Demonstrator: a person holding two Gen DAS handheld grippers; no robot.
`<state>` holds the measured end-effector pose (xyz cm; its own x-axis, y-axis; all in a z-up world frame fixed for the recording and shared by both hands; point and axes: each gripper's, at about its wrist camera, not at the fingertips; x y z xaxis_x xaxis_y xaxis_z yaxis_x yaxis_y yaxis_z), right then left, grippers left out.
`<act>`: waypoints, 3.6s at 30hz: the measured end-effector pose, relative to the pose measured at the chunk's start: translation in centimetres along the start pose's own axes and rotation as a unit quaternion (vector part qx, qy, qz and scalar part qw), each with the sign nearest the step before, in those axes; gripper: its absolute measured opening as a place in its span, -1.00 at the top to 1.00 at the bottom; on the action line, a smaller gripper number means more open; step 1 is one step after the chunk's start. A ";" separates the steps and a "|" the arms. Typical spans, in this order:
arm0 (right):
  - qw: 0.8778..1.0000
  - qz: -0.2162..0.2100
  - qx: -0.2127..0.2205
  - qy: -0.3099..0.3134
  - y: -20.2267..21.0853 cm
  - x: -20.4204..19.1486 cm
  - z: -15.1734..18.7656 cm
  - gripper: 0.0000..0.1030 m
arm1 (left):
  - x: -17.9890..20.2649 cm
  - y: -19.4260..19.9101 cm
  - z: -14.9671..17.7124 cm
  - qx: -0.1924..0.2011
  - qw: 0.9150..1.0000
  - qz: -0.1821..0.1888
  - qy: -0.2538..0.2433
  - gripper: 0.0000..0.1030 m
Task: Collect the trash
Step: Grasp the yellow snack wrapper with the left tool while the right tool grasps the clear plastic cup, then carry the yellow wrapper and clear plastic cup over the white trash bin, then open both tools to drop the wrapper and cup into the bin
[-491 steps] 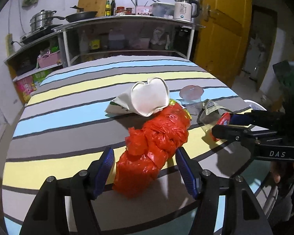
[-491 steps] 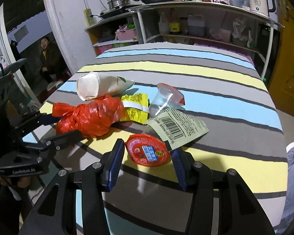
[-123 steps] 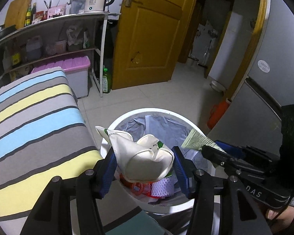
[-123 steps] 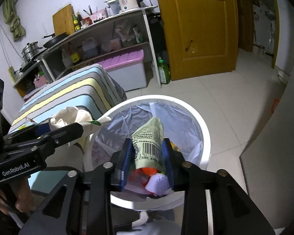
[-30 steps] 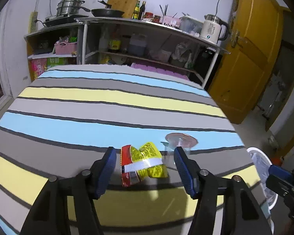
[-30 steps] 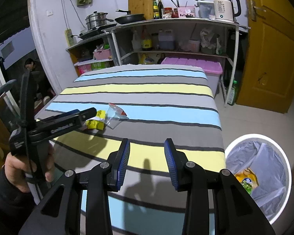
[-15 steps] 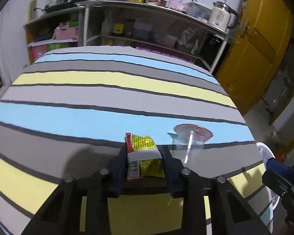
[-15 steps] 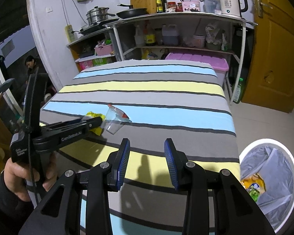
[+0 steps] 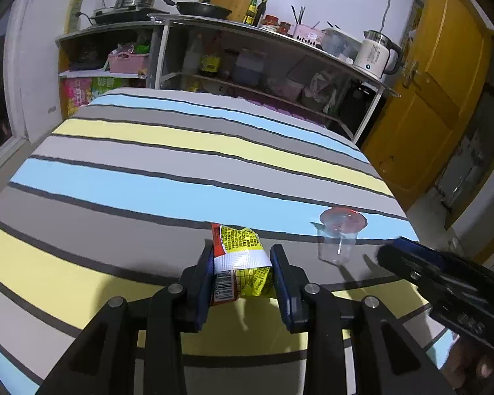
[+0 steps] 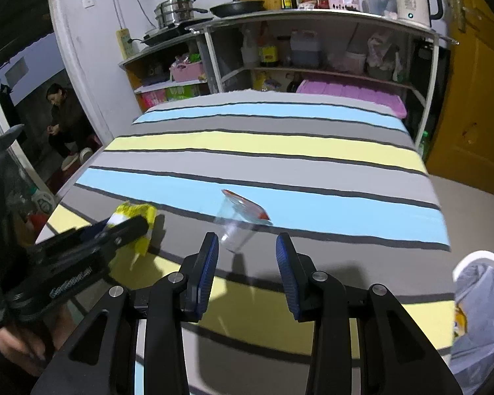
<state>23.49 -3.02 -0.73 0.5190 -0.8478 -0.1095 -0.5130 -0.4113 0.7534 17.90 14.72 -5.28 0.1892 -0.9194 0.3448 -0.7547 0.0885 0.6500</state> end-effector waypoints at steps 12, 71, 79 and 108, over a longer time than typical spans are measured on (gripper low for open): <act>0.999 0.044 -0.028 -0.006 -4.3 -2.3 -1.6 0.27 | -3.4 1.2 0.0 0.019 0.998 0.044 0.036 0.35; 0.991 0.064 0.100 -0.064 15.8 7.9 8.7 0.37 | 17.0 8.5 6.1 0.027 0.983 0.099 -0.151 0.34; 0.985 0.091 0.106 -0.097 17.0 11.5 9.8 0.37 | 21.4 6.4 6.4 0.014 0.974 0.135 -0.180 0.34; 0.968 0.167 0.053 -0.181 14.3 23.8 11.9 0.36 | 31.1 -5.0 6.1 -0.061 0.952 0.205 -0.217 0.34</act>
<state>20.39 -33.05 -0.26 0.0480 -0.9932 -0.1062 -0.6884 -0.1099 0.7169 23.74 -16.66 -1.96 -0.4043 -0.8671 0.2911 -0.6257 0.4943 0.6034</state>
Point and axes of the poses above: each gripper's, at about its wrist camera, not at the fingertips, and y roughly against the way its jaws point, x to its right, z to its underside, and after that the axes turned 5 degrees about z, right-handed
